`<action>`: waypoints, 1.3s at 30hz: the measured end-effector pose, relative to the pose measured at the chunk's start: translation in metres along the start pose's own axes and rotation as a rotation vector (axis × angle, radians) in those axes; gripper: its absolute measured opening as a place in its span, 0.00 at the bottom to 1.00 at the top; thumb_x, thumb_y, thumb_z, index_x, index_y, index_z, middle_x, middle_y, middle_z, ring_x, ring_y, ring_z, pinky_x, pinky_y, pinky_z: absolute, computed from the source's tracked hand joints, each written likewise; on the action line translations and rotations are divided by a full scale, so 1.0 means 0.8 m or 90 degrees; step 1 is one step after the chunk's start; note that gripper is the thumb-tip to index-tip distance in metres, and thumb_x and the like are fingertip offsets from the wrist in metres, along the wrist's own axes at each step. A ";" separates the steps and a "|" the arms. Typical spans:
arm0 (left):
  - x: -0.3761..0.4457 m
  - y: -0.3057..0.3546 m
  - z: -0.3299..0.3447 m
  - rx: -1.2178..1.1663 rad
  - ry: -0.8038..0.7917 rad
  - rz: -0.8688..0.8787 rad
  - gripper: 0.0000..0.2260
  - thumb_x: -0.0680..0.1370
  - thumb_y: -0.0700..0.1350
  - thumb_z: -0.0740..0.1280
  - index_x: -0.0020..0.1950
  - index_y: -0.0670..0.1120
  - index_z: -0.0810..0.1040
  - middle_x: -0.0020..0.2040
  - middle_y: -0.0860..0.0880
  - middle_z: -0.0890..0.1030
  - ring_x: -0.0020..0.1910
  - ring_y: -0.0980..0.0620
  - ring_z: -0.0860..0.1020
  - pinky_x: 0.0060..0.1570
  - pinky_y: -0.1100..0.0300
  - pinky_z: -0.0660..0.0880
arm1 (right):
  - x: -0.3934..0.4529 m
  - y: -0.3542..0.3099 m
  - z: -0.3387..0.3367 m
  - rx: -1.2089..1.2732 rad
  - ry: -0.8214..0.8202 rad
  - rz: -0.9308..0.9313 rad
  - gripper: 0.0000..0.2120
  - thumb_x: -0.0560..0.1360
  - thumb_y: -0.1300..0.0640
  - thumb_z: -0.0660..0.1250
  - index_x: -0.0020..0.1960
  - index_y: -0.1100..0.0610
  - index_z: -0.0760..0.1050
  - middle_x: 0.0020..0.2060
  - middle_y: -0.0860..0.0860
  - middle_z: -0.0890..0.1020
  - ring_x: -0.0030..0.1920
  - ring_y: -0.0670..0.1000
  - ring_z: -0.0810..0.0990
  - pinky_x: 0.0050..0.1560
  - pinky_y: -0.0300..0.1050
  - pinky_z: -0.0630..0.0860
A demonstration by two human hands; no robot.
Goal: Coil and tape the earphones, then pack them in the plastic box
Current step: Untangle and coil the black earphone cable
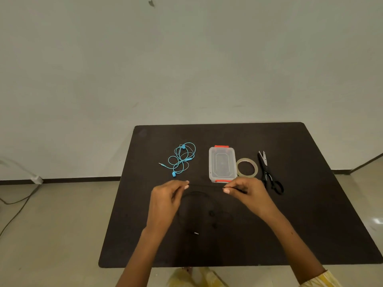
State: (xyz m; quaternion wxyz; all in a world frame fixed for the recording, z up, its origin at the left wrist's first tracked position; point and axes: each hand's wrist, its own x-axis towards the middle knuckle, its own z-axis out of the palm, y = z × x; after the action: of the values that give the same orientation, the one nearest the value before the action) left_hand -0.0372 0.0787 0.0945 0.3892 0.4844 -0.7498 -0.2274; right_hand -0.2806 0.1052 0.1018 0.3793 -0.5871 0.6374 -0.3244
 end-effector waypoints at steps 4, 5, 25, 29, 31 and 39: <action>0.004 -0.011 -0.012 0.020 0.015 -0.019 0.08 0.71 0.34 0.73 0.48 0.42 0.84 0.45 0.51 0.85 0.44 0.60 0.82 0.45 0.70 0.77 | 0.000 0.009 -0.018 -0.007 0.019 0.013 0.05 0.71 0.60 0.73 0.47 0.58 0.83 0.42 0.48 0.85 0.46 0.44 0.83 0.51 0.36 0.77; 0.004 -0.011 -0.013 0.019 0.016 -0.022 0.08 0.71 0.34 0.73 0.49 0.42 0.84 0.45 0.51 0.85 0.44 0.59 0.82 0.45 0.71 0.77 | -0.001 0.009 -0.019 -0.010 0.015 0.010 0.05 0.71 0.60 0.73 0.47 0.58 0.84 0.42 0.48 0.85 0.47 0.44 0.83 0.51 0.36 0.77; 0.008 0.036 0.033 -0.050 -0.113 0.090 0.11 0.75 0.36 0.70 0.56 0.43 0.83 0.44 0.48 0.85 0.42 0.56 0.82 0.42 0.60 0.79 | 0.010 -0.032 0.022 -0.041 -0.059 -0.111 0.05 0.70 0.57 0.74 0.46 0.51 0.84 0.41 0.46 0.84 0.44 0.43 0.82 0.49 0.42 0.79; 0.011 0.028 0.019 -0.078 -0.080 0.059 0.10 0.73 0.35 0.71 0.54 0.43 0.83 0.43 0.49 0.85 0.41 0.60 0.81 0.42 0.66 0.77 | 0.008 -0.026 0.010 0.021 -0.054 -0.071 0.06 0.70 0.60 0.74 0.46 0.52 0.84 0.39 0.43 0.83 0.43 0.41 0.83 0.47 0.35 0.78; 0.013 0.021 0.011 -0.087 -0.073 0.040 0.10 0.73 0.35 0.72 0.52 0.43 0.84 0.43 0.49 0.85 0.41 0.60 0.81 0.43 0.67 0.77 | 0.007 -0.020 0.000 0.041 -0.051 -0.051 0.06 0.70 0.61 0.74 0.46 0.55 0.84 0.40 0.44 0.84 0.43 0.42 0.83 0.48 0.35 0.78; 0.010 0.015 -0.001 -0.090 -0.071 0.008 0.09 0.73 0.35 0.71 0.52 0.43 0.84 0.43 0.49 0.84 0.43 0.58 0.81 0.45 0.69 0.76 | 0.001 -0.012 -0.011 0.076 -0.067 0.026 0.06 0.69 0.58 0.75 0.45 0.55 0.84 0.33 0.46 0.84 0.31 0.42 0.80 0.33 0.32 0.75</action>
State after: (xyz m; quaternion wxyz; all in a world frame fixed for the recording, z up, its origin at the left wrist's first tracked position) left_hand -0.0451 0.0770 0.1064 0.3815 0.4376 -0.7553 -0.3042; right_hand -0.2832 0.1030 0.1146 0.4531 -0.5668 0.6079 -0.3223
